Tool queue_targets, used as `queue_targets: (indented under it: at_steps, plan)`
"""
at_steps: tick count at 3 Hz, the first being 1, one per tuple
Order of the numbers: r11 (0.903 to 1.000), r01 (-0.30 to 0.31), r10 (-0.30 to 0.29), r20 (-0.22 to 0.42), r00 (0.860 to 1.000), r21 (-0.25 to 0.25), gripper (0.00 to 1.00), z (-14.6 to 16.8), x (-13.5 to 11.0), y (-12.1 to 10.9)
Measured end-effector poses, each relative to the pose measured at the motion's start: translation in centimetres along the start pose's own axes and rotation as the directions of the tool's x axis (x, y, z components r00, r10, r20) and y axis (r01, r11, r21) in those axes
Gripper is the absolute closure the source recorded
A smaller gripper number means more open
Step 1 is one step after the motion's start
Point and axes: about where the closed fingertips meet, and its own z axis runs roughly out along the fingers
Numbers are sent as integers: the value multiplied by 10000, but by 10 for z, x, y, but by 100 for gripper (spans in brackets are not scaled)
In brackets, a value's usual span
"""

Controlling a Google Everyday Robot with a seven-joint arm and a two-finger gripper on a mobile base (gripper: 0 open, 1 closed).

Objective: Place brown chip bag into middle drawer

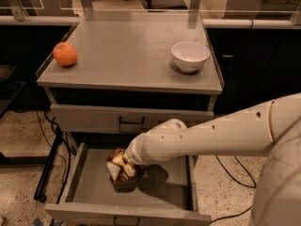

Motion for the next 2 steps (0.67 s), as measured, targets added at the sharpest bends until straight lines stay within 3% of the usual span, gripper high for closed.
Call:
queue_targets:
  at_steps: [1, 2]
  plan:
    - [9982, -495, 494, 21, 9988, 330, 100, 10, 12, -11]
    - [9972, -595, 594, 47, 9982, 442, 100, 12, 13, -15]
